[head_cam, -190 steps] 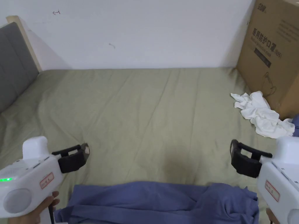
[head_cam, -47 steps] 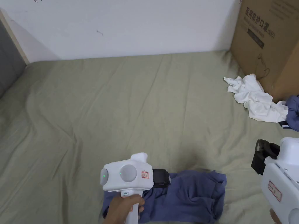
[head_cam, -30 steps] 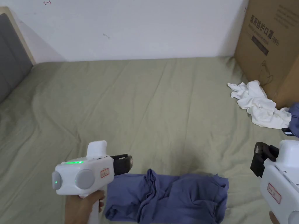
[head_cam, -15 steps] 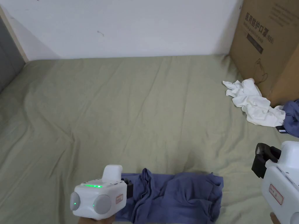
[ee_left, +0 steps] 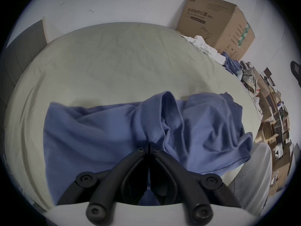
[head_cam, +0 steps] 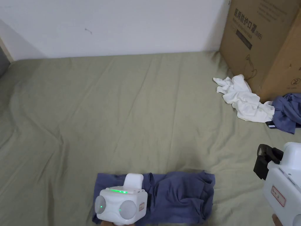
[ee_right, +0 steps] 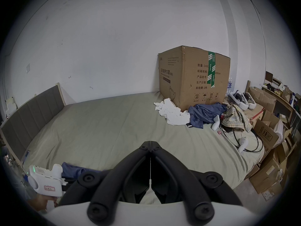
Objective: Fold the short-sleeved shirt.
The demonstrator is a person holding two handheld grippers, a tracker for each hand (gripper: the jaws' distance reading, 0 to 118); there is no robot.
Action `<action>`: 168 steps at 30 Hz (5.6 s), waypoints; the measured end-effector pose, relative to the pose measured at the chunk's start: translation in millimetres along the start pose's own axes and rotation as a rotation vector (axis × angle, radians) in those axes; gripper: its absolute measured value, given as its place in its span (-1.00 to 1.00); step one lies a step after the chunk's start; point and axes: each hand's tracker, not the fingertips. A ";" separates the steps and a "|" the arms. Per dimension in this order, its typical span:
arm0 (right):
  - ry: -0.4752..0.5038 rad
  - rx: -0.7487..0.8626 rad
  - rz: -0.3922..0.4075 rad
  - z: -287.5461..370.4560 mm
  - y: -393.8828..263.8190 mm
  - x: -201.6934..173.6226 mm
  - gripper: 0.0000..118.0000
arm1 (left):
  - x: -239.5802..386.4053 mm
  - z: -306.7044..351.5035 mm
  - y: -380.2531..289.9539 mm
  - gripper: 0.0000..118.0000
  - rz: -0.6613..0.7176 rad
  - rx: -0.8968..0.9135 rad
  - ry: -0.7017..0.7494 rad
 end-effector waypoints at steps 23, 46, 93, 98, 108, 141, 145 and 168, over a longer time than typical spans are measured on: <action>0.033 0.009 0.014 0.3 5.1 -20.2 -0.96 | -93.9 104.6 40.8 -0.84 0.147 0.093 -0.274; 0.068 -0.062 0.081 -19.5 -3.6 -49.3 -0.96 | -223.2 28.9 -7.2 0.33 0.540 -0.025 -0.411; 0.101 -0.024 0.038 -9.5 -0.1 -31.3 -0.96 | -66.8 106.9 78.3 -0.73 0.073 -0.071 -0.175; 0.075 -0.022 0.026 -4.3 -1.6 -16.0 -0.96 | -11.5 62.1 80.8 -0.73 0.033 -0.140 -0.197; 0.023 -0.033 0.010 3.0 -8.5 9.2 -0.96 | 58.6 -16.7 66.0 -0.73 0.025 -0.230 -0.147; 0.039 -0.033 0.022 6.8 -2.9 -3.5 -0.96 | -34.7 46.1 17.5 -0.94 -0.005 0.202 -0.055; 0.030 -0.037 0.026 6.8 -3.1 0.0 -0.96 | -21.2 33.1 4.8 -0.94 -0.029 0.180 -0.080; -0.021 -0.062 0.014 6.3 -9.5 21.5 -0.96 | 73.7 -17.4 -11.1 -0.94 -0.173 0.095 -0.196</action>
